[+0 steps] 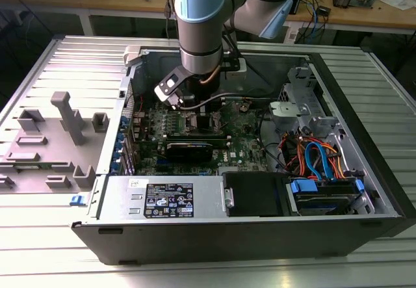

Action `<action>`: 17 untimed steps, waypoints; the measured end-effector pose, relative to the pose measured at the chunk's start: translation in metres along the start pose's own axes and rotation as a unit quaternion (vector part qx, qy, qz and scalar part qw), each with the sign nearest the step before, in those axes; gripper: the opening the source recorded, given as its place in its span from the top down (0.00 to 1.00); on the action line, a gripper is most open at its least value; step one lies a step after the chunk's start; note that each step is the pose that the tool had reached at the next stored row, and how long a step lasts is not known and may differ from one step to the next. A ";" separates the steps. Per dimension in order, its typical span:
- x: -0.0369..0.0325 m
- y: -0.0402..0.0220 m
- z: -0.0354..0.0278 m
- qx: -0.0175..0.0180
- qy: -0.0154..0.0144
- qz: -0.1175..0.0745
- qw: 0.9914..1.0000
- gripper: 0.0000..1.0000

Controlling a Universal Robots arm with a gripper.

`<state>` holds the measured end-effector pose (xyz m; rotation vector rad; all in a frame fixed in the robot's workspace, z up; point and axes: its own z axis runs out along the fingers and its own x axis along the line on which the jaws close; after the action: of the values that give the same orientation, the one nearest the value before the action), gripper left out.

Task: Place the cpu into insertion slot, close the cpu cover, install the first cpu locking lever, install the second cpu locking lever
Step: 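Place the cpu into insertion slot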

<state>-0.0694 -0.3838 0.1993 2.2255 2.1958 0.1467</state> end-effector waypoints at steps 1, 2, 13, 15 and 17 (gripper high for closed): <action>0.0000 0.0000 0.0000 0.000 0.000 0.000 1.000 0.38; 0.0000 0.0000 0.0000 0.000 0.000 0.000 1.000 0.38; 0.0026 -0.0002 0.0005 0.000 0.001 0.000 1.000 0.38; 0.0030 -0.0001 0.0006 0.000 0.001 0.000 1.000 0.38; 0.0034 0.0000 0.0010 0.000 0.001 0.000 1.000 0.38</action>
<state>-0.0694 -0.3804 0.1985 2.2272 2.1960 0.1493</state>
